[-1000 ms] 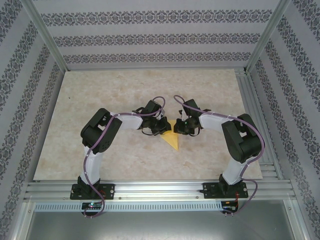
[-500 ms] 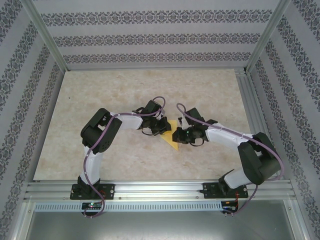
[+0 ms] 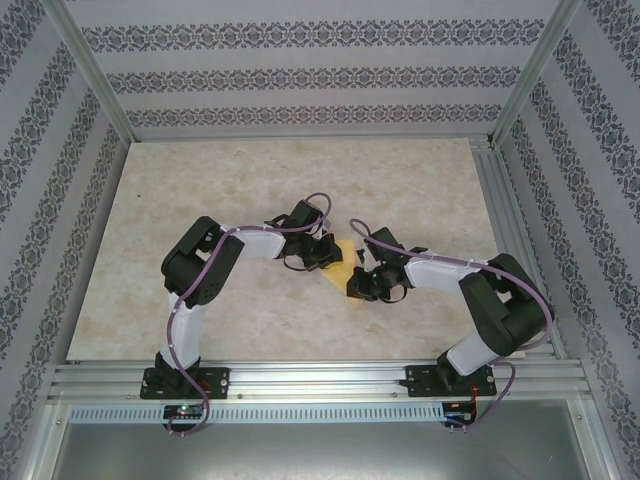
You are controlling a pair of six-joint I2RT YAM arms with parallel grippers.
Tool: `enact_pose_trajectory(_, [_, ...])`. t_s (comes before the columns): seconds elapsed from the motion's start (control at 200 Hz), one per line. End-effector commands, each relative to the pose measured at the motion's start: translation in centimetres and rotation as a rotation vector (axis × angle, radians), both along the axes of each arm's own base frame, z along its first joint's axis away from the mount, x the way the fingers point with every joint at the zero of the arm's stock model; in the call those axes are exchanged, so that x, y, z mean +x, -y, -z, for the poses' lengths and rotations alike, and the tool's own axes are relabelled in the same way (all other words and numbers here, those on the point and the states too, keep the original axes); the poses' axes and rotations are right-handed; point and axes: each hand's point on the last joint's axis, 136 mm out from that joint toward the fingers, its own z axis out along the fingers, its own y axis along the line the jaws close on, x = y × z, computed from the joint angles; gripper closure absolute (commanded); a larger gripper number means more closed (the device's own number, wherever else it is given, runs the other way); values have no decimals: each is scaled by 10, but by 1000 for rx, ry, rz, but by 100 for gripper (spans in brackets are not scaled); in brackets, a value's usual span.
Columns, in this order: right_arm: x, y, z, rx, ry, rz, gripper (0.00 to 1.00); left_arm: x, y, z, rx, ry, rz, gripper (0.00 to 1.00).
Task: Fold a paper plane with a square sheet of paper (fold left side to right side)
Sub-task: Fourth fold the wing at the center of the table.
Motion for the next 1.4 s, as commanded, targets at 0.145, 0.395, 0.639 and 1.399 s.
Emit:
enact_pose_trajectory(0.145, [-21,26,29,-63,-100,33,89,-6,-11,20,92,-19,14,91])
enact_pose_trajectory(0.395, [-31,38,43,-90,-149,55,90,8,3,-26,-12,79,27,83])
enact_pose_trajectory(0.639, [-32,42,47,-102,-156,62,92,1,-2,-70,-81,161,23,83])
enact_pose_trajectory(1.399, [-26,39,46,-105,-145,54,93,-57,31,-18,-95,33,40,89])
